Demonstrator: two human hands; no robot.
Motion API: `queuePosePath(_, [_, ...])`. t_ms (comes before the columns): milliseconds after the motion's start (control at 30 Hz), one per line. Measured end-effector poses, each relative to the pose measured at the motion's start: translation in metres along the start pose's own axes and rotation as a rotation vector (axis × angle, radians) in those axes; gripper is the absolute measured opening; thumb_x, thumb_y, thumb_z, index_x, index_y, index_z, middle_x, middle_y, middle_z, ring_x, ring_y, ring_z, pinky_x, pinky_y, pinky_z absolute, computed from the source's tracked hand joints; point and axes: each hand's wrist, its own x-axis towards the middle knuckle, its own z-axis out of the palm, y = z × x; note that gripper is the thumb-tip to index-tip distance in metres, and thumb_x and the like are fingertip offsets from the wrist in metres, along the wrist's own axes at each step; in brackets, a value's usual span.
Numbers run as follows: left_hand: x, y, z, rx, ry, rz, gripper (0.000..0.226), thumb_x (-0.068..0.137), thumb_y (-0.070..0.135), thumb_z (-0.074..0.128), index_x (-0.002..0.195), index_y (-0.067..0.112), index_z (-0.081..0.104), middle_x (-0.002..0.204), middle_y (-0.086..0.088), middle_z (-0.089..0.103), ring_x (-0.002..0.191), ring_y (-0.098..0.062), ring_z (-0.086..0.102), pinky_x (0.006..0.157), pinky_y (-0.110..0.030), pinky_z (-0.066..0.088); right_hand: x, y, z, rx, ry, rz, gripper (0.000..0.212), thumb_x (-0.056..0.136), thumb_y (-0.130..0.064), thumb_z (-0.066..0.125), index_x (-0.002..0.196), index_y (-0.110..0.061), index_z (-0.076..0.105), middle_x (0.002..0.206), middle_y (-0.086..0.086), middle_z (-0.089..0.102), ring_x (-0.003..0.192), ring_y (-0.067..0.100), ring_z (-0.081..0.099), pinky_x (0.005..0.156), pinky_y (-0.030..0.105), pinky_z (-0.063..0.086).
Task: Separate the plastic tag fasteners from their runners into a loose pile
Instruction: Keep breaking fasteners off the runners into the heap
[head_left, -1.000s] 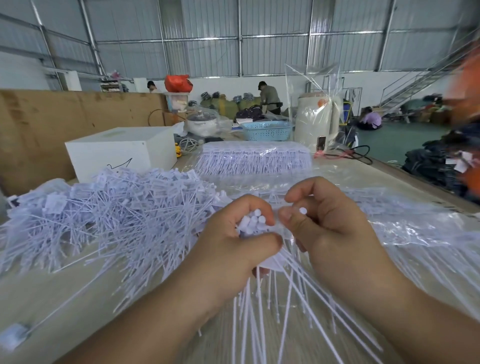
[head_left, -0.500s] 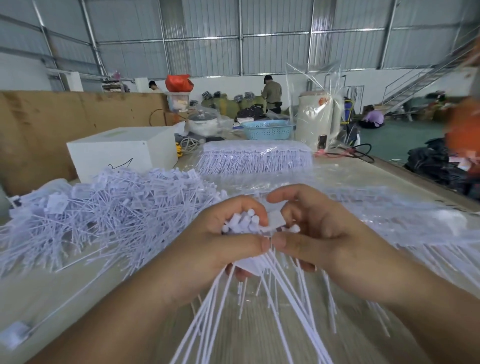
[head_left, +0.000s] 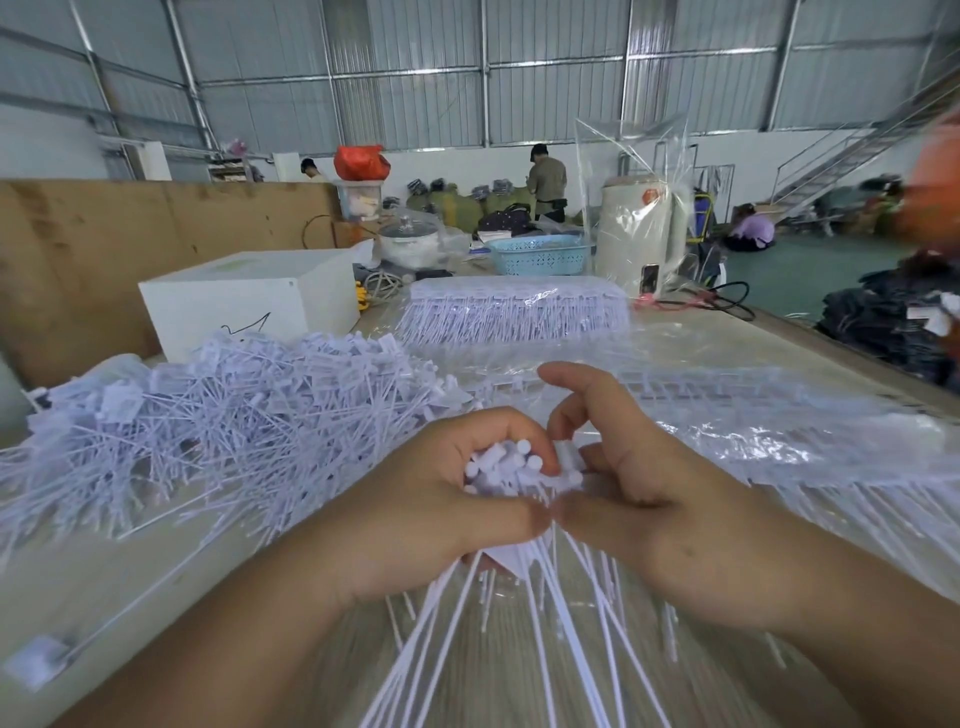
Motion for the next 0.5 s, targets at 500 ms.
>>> queuePosePath(500, [-0.0019, 0.0000, 0.0024, 0.068, -0.038, 0.031, 0.024, 0.067, 0.026, 0.070, 0.091, 0.028, 0.067, 0.097, -0.016, 0.069, 0.093, -0.042, 0.064, 0.085, -0.060, 0.049, -0.0046, -0.0033, 0.0005, -0.071, -0.112, -0.052, 0.075, 0.082, -0.025, 0.049, 0.134, -0.064, 0.012, 0.127, -0.033, 0.030, 0.076, 0.010, 0.062, 0.065, 0.032, 0.054])
